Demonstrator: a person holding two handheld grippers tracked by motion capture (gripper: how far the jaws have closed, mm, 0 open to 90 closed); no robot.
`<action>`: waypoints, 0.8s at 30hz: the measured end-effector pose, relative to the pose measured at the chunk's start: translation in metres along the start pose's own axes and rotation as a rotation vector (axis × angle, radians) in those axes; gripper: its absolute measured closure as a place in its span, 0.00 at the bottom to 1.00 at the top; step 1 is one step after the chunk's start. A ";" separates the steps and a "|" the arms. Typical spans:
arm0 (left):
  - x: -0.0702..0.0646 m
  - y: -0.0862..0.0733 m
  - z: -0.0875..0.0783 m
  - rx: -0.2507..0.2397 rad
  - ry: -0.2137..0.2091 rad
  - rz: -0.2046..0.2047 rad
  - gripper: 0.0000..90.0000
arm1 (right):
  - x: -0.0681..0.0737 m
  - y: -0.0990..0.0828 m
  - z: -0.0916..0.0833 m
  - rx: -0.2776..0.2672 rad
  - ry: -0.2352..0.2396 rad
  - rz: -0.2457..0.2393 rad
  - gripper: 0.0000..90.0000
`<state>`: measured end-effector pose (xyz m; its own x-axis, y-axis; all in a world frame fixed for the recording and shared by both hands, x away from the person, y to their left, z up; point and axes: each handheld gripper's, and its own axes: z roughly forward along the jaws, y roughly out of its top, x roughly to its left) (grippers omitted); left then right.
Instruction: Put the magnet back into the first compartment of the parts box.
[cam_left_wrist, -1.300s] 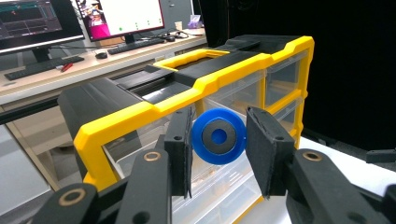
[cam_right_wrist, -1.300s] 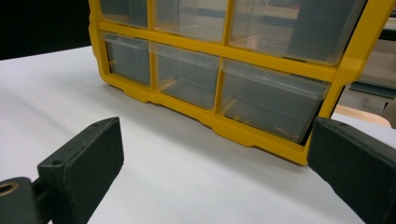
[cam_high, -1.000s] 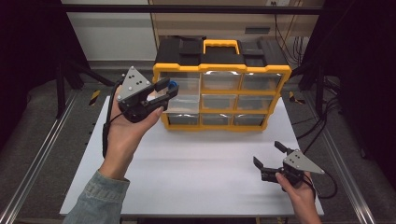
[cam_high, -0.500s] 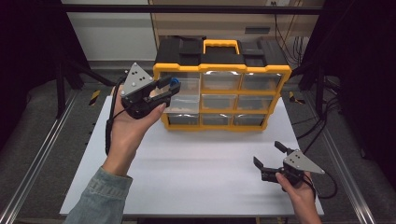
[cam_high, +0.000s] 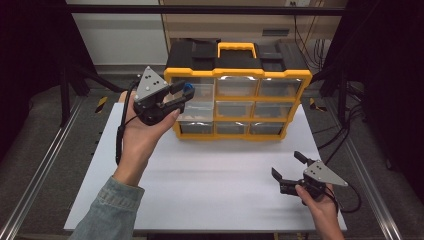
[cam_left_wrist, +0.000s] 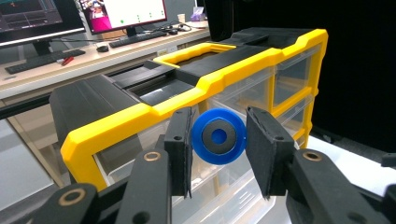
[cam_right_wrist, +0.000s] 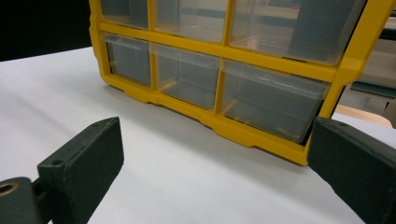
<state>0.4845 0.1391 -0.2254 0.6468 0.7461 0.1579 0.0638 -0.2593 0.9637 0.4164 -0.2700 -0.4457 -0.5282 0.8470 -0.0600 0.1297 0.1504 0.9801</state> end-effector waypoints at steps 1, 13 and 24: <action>0.000 0.000 0.000 0.001 0.000 0.000 0.69 | 0.000 0.000 0.000 0.002 0.001 -0.002 0.05; 0.002 0.000 0.006 0.004 0.007 -0.011 0.69 | 0.000 0.000 0.000 0.005 0.002 -0.007 0.05; 0.005 -0.001 0.012 0.006 0.016 -0.011 0.68 | 0.000 0.000 0.000 0.004 0.001 -0.007 0.05</action>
<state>0.4969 0.1355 -0.2286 0.6335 0.7589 0.1510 0.0753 -0.2547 0.9641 0.4163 -0.2699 -0.4455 -0.5296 0.8457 -0.0666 0.1293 0.1581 0.9789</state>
